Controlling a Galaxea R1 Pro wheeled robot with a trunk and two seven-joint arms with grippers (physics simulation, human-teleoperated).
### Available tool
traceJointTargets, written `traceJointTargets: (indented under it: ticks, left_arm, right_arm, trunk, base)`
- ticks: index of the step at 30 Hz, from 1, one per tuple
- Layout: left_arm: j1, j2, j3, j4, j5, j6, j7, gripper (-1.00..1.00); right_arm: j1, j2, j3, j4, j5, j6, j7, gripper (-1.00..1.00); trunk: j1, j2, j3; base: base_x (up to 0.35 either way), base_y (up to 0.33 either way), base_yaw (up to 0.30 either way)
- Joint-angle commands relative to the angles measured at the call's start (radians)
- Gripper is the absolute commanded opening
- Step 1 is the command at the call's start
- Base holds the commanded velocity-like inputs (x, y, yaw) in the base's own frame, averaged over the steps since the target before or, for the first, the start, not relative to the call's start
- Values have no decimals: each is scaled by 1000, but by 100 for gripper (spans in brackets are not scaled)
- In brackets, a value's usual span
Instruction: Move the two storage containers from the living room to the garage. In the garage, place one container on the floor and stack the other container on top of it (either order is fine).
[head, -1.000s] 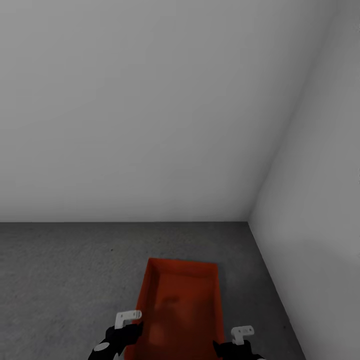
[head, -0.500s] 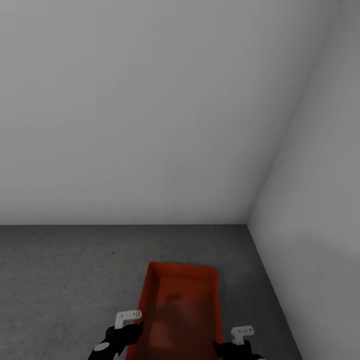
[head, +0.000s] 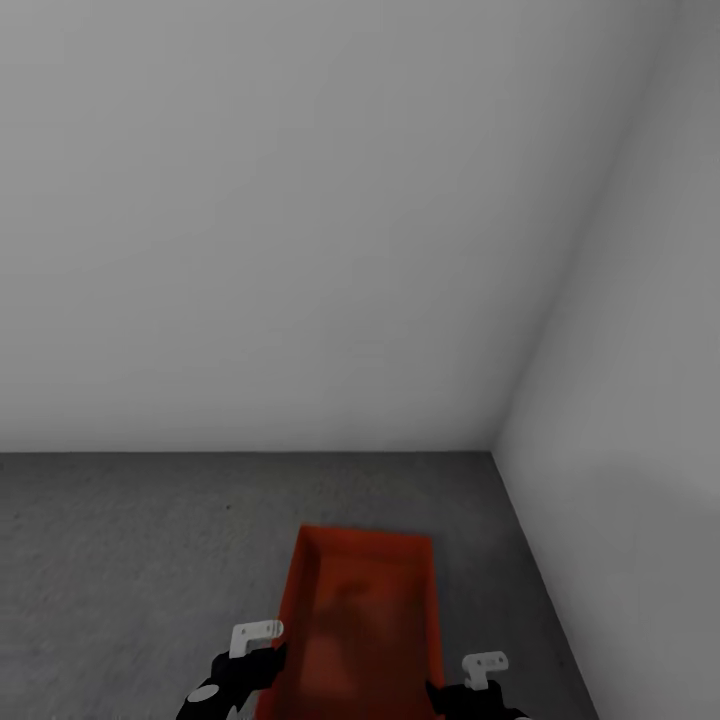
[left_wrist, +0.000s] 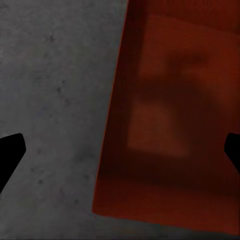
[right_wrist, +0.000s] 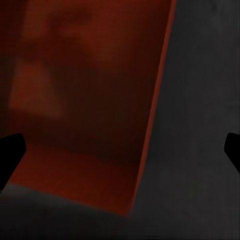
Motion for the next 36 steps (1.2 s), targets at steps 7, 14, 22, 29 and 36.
traceJointTargets:
  ticks: [7, 14, 22, 29, 36]
  left_arm:
    - [0, -1, 3, -2, -2, 6, 0, 100]
    - [0, -1, 3, -2, -2, 6, 0, 100]
    - [0, -1, 3, -2, -2, 6, 0, 100]
    - [0, -3, 3, 1, -2, 3, 0, 100]
    - [0, 21, 52, 80, -4, -44, -1, 100]
  right_arm:
    - [-1, -1, 6, 1, -10, -4, 0, 100]
    - [-1, -1, 6, 1, -10, -3, 0, 100]
    - [-1, -1, 6, 1, -10, -4, -6, 100]
    - [-1, -1, 6, 2, -10, -5, -14, 100]
    - [-1, -9, 5, 3, -10, -5, -18, 100]
  trunk:
    - [-27, 49, 21]
    - [-54, 98, 43]
    - [-85, 154, 68]
    - [-112, 203, 90]
    - [-139, 252, 112]
  base:
    - [-294, 0, 0]
    - [-331, 0, 0]
    - [-313, 0, 0]
    - [-118, 0, 0]
    - [-11, 0, 0]
